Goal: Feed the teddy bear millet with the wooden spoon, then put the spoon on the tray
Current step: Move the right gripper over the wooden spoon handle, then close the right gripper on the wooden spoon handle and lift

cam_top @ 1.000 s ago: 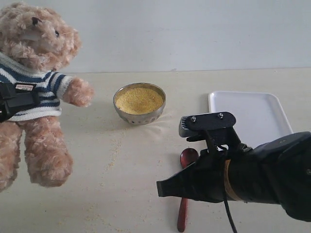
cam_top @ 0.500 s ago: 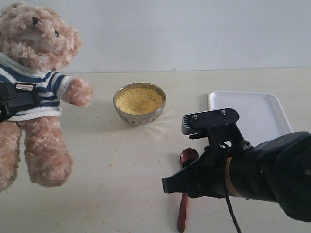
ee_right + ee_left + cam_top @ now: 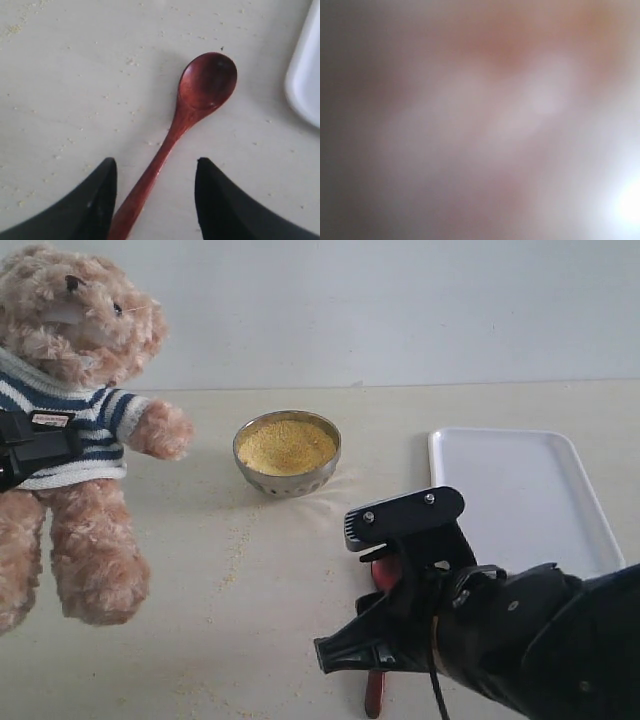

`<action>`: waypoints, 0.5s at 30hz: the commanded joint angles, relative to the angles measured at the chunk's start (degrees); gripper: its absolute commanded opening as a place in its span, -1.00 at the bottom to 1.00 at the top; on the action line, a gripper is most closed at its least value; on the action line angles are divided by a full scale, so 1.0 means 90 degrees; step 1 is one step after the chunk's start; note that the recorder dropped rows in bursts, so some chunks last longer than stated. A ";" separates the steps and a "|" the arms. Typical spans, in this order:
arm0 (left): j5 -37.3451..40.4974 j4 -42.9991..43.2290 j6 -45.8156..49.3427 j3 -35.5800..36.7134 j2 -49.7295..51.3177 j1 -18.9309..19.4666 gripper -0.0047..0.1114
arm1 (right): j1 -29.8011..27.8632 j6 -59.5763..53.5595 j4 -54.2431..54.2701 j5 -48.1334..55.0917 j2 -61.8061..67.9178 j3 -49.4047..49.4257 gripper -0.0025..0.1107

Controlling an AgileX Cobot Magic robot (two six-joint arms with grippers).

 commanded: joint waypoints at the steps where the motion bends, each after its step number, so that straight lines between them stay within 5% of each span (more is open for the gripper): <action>1: 0.0082 -0.0126 0.0039 -0.0016 -0.0020 -0.0012 -0.83 | 0.0311 0.0214 0.0554 0.0244 0.0023 -0.0009 -0.10; 4: 0.0082 -0.0126 0.0039 -0.0016 -0.0020 -0.0012 -0.83 | 0.0574 0.0214 0.0667 0.0336 0.0037 -0.0009 -0.10; 6: 0.0085 -0.0126 0.0067 -0.0016 -0.0020 -0.0012 -0.83 | 0.0750 0.0214 0.0539 0.1404 0.0249 -0.0023 -0.10; 11: 0.0088 -0.0126 0.0282 -0.0016 -0.0020 -0.0012 -0.83 | 0.0875 0.0214 0.0534 0.0905 0.0469 -0.0023 -0.10; 15: 0.0088 -0.0126 0.0282 -0.0016 -0.0020 -0.0012 -0.83 | 0.1269 0.0214 0.0715 0.1564 0.0469 -0.0089 -0.10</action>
